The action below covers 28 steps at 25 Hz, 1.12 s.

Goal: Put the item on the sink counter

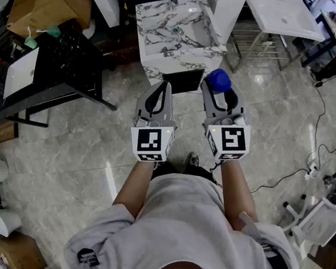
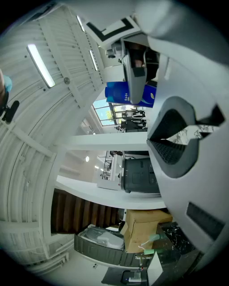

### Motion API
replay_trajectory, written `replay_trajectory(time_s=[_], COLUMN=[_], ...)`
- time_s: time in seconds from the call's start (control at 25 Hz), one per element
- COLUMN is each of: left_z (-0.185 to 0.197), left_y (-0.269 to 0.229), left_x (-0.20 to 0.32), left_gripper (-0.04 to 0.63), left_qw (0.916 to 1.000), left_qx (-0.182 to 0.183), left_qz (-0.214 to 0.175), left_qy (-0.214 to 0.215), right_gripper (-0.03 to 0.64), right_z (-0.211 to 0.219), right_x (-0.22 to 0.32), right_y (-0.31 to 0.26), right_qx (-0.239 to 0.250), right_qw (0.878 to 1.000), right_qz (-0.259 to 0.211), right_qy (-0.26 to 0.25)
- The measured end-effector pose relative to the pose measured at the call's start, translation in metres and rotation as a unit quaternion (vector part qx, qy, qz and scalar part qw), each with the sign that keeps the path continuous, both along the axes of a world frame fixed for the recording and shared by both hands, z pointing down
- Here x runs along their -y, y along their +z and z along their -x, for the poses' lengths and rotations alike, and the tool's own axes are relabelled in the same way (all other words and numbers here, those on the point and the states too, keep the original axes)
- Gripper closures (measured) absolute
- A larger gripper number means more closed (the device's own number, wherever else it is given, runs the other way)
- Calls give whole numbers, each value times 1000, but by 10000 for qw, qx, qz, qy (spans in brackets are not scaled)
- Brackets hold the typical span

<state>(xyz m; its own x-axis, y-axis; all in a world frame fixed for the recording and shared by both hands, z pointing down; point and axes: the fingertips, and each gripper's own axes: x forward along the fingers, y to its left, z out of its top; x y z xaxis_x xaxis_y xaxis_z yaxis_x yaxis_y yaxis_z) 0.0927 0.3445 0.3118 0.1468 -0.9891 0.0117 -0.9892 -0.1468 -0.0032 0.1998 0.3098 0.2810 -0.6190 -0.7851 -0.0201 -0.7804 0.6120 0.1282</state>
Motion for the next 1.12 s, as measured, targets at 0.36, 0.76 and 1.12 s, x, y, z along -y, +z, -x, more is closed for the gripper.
replay_trajectory(time_s=[0.36,0.76,1.12], left_z=[-5,-51,-97], left_y=[6,1,10], left_x=[-10,-3,-1], left_gripper=[586,586,586], left_qw=[9999,9994,9991], left_qx=[-38,46,26], left_qz=[72,38,182], left_qy=[133,347,382], right_gripper=[462,462,462], right_z=[1,-42,-86], right_x=[-18,-17,-14], right_y=[9,0,6], right_qx=[97,132,141], right_qw=[9998,9998,9993], right_qz=[42,-30,-25], right_qy=[-150,-152,-332])
